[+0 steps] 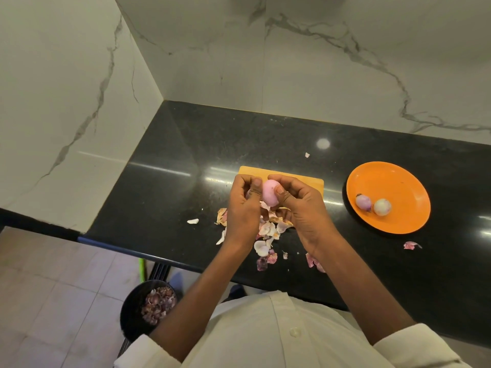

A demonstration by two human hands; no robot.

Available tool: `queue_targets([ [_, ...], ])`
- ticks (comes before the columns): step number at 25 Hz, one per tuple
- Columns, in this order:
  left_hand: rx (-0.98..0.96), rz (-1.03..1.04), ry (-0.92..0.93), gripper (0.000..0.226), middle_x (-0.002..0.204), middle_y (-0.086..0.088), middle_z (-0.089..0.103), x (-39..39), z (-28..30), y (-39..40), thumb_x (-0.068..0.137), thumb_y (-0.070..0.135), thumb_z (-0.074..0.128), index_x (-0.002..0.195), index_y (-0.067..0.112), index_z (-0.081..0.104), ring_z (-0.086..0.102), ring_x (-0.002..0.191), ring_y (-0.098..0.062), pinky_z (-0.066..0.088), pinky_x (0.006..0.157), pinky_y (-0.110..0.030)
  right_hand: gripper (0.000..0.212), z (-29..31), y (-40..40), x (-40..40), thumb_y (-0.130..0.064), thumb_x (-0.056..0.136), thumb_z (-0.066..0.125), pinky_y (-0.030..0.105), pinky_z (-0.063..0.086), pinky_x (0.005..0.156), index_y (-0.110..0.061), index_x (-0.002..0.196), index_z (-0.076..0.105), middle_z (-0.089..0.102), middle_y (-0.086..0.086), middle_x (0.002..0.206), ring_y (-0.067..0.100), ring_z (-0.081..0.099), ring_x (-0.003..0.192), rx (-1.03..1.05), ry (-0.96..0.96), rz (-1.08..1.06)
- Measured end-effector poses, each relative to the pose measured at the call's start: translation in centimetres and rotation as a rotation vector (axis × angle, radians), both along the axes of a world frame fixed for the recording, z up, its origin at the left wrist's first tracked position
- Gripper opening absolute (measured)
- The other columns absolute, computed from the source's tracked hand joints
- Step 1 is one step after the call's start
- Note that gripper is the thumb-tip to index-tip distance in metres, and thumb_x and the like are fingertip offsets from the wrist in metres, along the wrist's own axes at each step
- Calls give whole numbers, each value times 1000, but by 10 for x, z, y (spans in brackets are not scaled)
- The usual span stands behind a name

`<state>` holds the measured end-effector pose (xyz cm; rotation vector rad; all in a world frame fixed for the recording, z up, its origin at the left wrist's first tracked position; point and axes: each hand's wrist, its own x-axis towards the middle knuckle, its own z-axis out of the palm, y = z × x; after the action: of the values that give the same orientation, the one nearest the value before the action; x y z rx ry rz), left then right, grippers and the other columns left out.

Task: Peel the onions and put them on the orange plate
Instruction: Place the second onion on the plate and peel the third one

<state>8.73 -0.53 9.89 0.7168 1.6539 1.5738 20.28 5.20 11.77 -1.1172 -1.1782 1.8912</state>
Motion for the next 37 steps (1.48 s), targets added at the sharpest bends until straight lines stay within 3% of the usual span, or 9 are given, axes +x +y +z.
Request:
queue_targets([
  [4,-24,78,-105,23,97,-10,67,-4,-1,4,115,22,45,111,4,59,67,76,-17,56,55,-30,27,1,-5,-6,-8,103,63,35,64,85,-21,123,74,76,0,123,21,72,117,123,-26,49],
  [8,-3,99,-225,40,96,-12,67,-2,3,4,112,34,51,116,-6,54,70,81,-20,61,60,-30,28,0,-5,-6,-18,105,59,34,63,82,-14,130,72,73,10,128,27,73,114,-61,81,42],
  [13,-97,199,-340,21,95,-16,68,-2,-8,11,110,25,59,100,7,56,67,83,-31,59,65,-43,30,-11,-5,-9,1,103,57,28,63,76,-6,128,71,73,16,127,24,72,100,-182,111,26],
  [17,-103,201,-245,20,100,-20,71,5,-17,14,107,18,64,89,13,56,69,90,-27,62,80,-55,40,-8,-12,-13,14,95,54,29,62,77,-13,114,78,79,9,108,18,71,94,-131,13,59],
  [21,-96,233,-173,9,95,-9,64,0,-23,25,108,16,60,98,17,60,59,79,-24,54,64,-44,73,-5,-1,-10,26,85,36,30,62,72,-18,134,67,62,18,129,18,73,86,-177,78,-33],
  [24,-126,219,-143,10,92,-5,65,-4,-30,32,108,17,60,98,20,62,58,81,-22,53,73,-45,47,-11,9,-3,7,99,49,34,64,81,-15,136,67,62,23,136,32,73,103,-304,224,-78],
  [27,-177,136,-31,12,96,-6,71,-4,-45,29,109,18,58,99,14,63,66,88,-24,58,87,-47,31,-26,12,-1,-6,106,54,37,65,85,-12,133,69,69,21,131,41,71,117,-362,238,-148],
  [32,-212,14,42,13,104,-5,73,-3,-64,19,109,19,57,106,12,68,68,99,-21,57,97,-52,23,-36,11,-2,-13,99,68,32,57,80,-18,122,71,74,13,119,24,70,96,-453,106,-259],
  [37,-60,-149,21,21,124,-4,71,-6,-60,15,107,22,63,126,17,69,67,120,-22,57,107,-48,28,-36,14,5,-8,102,62,35,57,88,-6,130,68,67,19,125,30,65,105,-620,233,-277],
])
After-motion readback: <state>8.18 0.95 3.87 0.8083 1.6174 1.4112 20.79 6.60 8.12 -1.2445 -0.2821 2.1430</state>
